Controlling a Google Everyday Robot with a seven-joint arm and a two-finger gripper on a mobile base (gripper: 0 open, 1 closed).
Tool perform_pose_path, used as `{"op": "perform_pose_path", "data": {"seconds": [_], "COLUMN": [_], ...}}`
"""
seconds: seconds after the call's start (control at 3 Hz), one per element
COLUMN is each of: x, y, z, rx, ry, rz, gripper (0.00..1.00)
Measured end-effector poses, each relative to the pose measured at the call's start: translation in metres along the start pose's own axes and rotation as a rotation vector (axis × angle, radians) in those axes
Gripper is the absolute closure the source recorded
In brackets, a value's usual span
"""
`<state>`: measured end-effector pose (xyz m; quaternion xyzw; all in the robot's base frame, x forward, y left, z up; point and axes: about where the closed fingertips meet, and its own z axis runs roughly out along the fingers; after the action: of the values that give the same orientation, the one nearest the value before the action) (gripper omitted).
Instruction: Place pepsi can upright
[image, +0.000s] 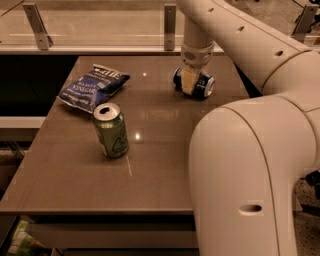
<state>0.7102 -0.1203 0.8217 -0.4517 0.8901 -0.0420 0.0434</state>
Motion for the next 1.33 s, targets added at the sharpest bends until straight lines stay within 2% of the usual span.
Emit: {"op": "perform_pose_path", "data": {"seconds": [0.33, 0.67, 1.33], "x": [-0.001, -0.001, 0.014], "y": [-0.001, -0.001, -0.004], "z": [0.000, 0.000, -0.035], "rx": [0.002, 0.002, 0.029], "ry": [-0.003, -0.003, -0.177], "rz": [0.000, 0.000, 0.008], "gripper": [1.00, 1.00, 1.00]}}
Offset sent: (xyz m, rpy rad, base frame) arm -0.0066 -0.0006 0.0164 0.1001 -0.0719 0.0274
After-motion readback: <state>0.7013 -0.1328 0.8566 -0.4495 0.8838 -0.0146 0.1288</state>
